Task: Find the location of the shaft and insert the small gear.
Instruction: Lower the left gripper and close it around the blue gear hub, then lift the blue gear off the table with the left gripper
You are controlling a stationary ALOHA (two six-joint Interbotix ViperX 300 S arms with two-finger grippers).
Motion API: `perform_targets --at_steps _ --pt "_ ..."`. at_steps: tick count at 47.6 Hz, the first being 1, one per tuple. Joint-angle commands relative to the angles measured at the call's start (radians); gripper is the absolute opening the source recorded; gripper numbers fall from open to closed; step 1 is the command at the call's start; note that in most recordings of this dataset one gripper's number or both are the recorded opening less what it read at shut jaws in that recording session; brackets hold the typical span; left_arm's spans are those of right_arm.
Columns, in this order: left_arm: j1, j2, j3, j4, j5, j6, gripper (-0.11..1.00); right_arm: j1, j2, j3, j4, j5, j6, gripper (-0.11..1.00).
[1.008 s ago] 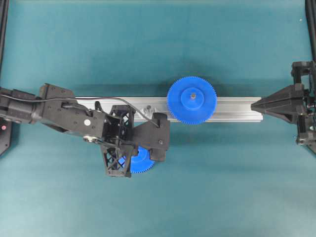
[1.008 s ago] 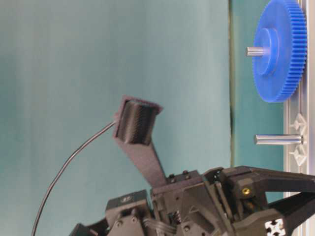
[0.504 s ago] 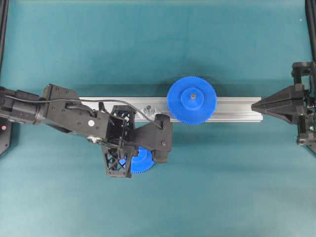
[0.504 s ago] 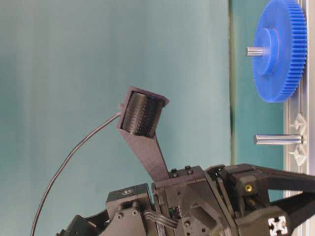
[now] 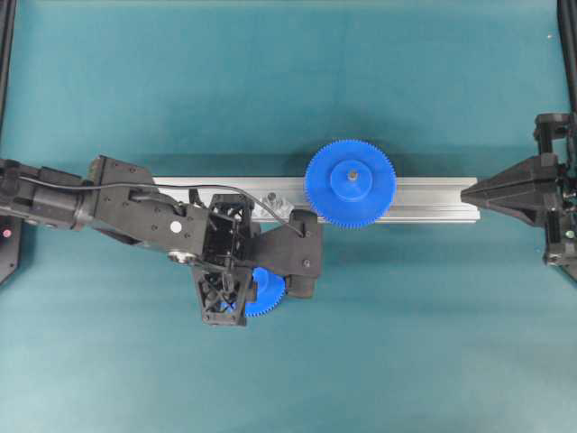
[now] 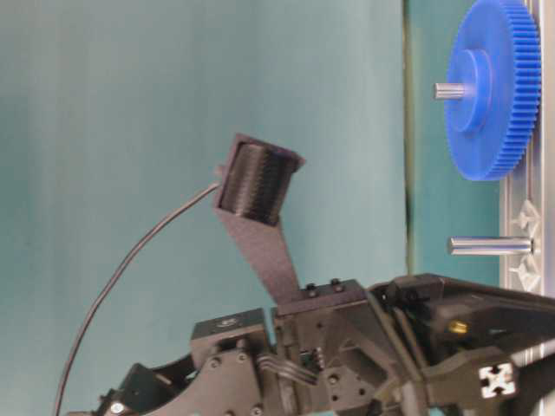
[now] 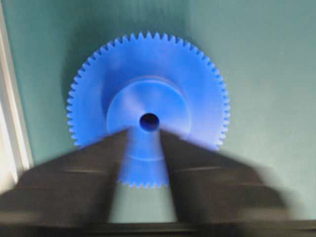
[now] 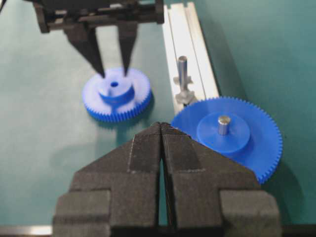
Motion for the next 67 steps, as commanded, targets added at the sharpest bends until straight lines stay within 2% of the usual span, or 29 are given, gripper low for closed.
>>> perform_targets --at_steps 1,6,9,67 --pt "-0.005 -0.012 -0.021 0.002 -0.011 -0.003 0.65 -0.003 0.005 -0.011 0.002 -0.009 0.011 -0.01" --pt "-0.005 -0.011 -0.026 0.002 -0.025 -0.005 0.89 -0.003 0.005 -0.011 0.003 -0.008 0.011 -0.01" --pt "-0.005 -0.009 -0.025 0.002 -0.023 -0.003 0.94 -0.003 0.005 -0.011 0.003 -0.008 0.009 -0.01" --pt "-0.005 0.044 -0.029 0.002 -0.023 -0.026 0.93 -0.003 0.0 -0.003 0.002 -0.009 0.011 -0.01"
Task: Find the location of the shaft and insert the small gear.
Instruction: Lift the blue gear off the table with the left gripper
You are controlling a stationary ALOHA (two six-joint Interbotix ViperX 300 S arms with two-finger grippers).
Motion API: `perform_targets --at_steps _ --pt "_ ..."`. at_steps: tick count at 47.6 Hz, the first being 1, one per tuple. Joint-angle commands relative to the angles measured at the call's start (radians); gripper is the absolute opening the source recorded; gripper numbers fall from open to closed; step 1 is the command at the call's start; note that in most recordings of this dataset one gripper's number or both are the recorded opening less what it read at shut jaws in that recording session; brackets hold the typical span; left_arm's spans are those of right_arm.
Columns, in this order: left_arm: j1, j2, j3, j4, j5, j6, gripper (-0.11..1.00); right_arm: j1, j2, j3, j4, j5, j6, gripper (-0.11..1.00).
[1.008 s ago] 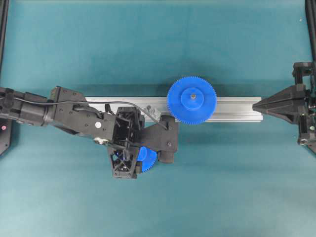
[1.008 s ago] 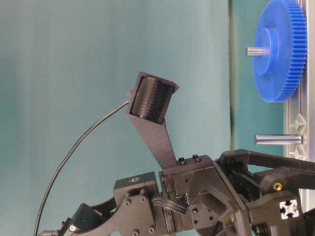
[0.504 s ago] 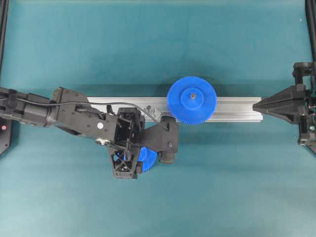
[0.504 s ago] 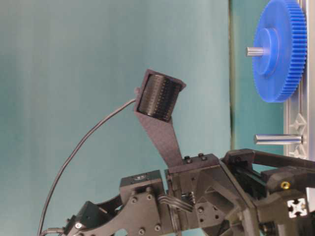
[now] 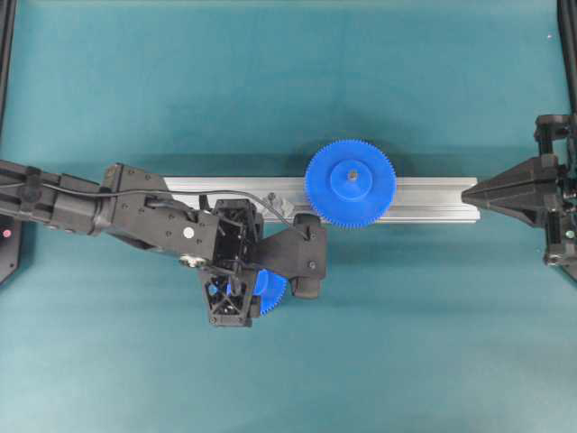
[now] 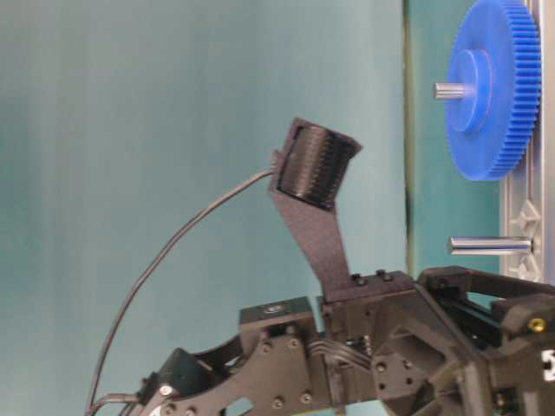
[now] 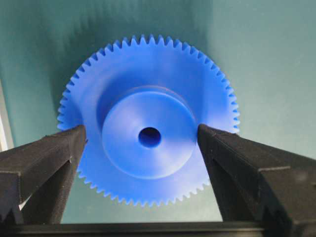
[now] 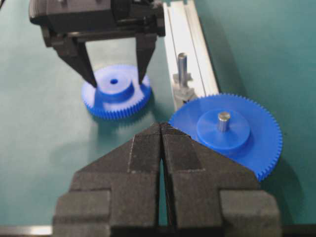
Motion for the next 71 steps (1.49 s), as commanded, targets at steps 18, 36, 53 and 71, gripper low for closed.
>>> perform_targets --at_steps 18,36,53,71 --pt "-0.005 -0.009 -0.015 0.002 -0.005 -0.005 0.93 0.0 0.006 -0.009 0.0 -0.009 0.011 -0.01" --pt "-0.005 0.0 -0.015 0.002 -0.005 -0.011 0.93 -0.002 0.006 -0.009 0.0 -0.011 0.011 -0.01" --pt "-0.005 0.0 -0.015 0.002 0.025 -0.009 0.63 -0.002 0.005 -0.008 0.0 -0.012 0.011 -0.01" --pt "-0.005 -0.002 -0.018 0.002 0.025 -0.006 0.63 -0.002 0.006 -0.008 0.002 -0.011 0.011 -0.01"
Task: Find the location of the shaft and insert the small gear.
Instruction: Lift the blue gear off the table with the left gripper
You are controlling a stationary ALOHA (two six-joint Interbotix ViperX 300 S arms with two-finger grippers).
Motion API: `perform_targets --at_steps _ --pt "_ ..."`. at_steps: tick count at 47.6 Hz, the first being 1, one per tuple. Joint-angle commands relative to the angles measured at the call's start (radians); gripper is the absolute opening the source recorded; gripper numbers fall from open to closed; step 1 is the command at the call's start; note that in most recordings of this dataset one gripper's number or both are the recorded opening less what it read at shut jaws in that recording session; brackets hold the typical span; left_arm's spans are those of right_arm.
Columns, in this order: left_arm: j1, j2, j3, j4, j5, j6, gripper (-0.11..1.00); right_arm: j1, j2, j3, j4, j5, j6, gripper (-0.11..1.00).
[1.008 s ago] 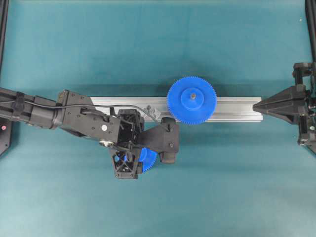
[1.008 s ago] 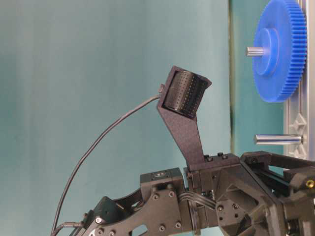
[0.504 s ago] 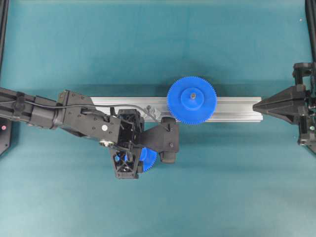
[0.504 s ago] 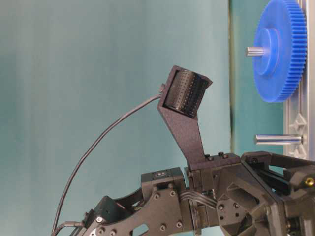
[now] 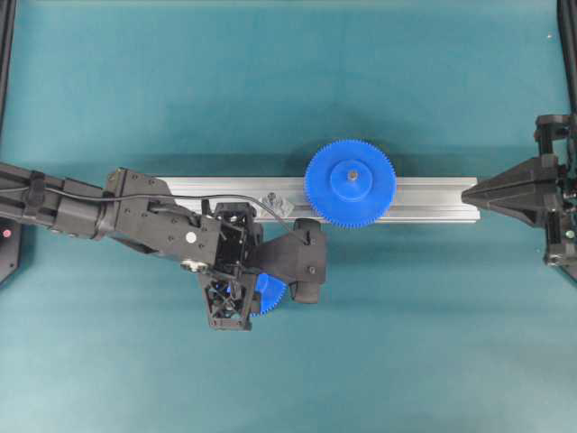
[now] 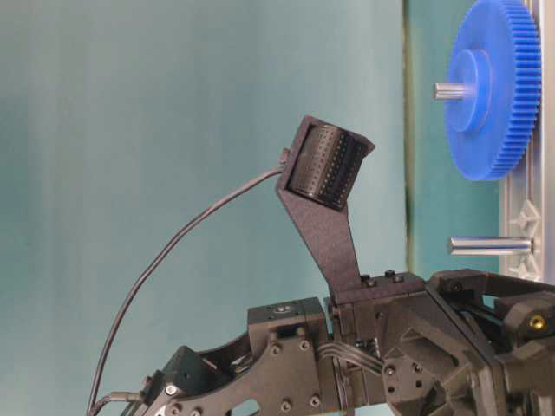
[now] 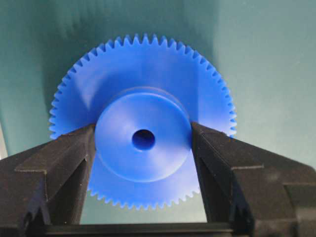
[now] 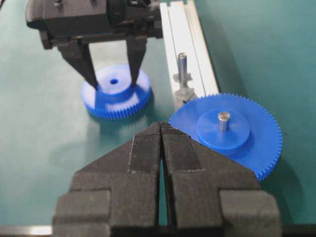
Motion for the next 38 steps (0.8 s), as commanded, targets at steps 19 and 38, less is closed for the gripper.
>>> perform_targets --at_steps 19,38 --pt "0.005 -0.017 -0.02 0.002 0.003 0.008 0.63 -0.002 0.005 -0.011 0.0 -0.011 0.009 -0.01" --pt "0.005 -0.029 -0.071 0.008 0.063 0.014 0.63 -0.002 0.006 -0.011 0.002 -0.011 0.009 -0.01"
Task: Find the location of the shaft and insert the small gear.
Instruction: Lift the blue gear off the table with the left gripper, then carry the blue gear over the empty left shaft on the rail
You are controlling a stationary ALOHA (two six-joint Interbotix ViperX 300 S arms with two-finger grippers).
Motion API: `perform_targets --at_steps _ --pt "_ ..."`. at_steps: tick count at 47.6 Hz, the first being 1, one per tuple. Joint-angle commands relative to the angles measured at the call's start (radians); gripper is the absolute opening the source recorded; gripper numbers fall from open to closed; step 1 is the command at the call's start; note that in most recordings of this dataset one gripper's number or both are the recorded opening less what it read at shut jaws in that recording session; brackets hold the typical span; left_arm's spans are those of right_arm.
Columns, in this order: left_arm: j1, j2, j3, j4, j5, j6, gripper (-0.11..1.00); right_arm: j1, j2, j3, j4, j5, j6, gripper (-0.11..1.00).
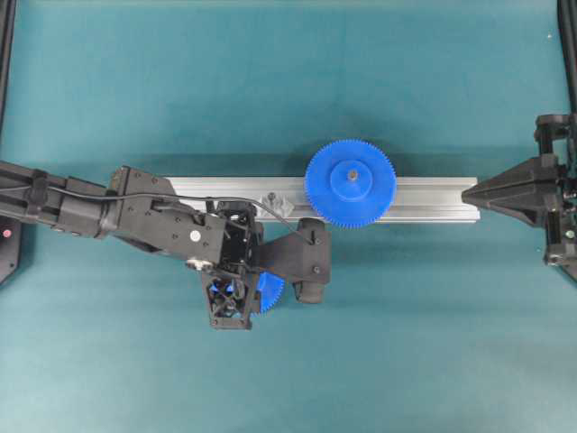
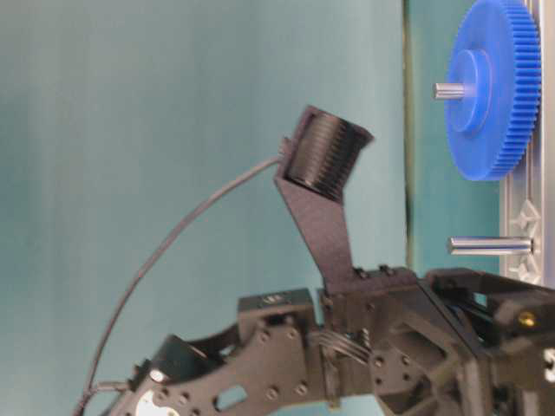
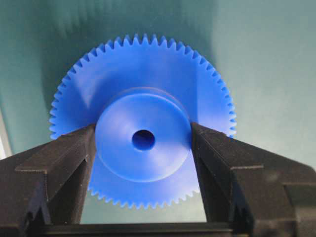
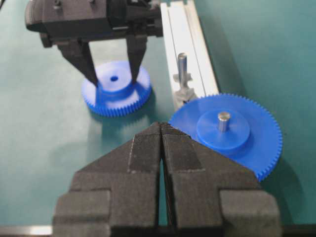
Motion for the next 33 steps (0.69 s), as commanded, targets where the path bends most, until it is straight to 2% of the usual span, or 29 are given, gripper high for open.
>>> perform_targets --at_steps 1,20,33 --pt "0.002 -0.032 -0.037 0.005 0.012 0.002 0.63 0.0 0.005 -0.011 0.0 -0.009 0.009 -0.01" --pt "0.002 -0.078 -0.091 0.005 0.074 0.012 0.63 0.0 0.006 -0.012 0.002 -0.009 0.009 -0.01" --pt "0.002 -0.115 -0.149 0.005 0.176 0.051 0.63 -0.002 0.006 -0.011 0.002 -0.009 0.009 -0.01"
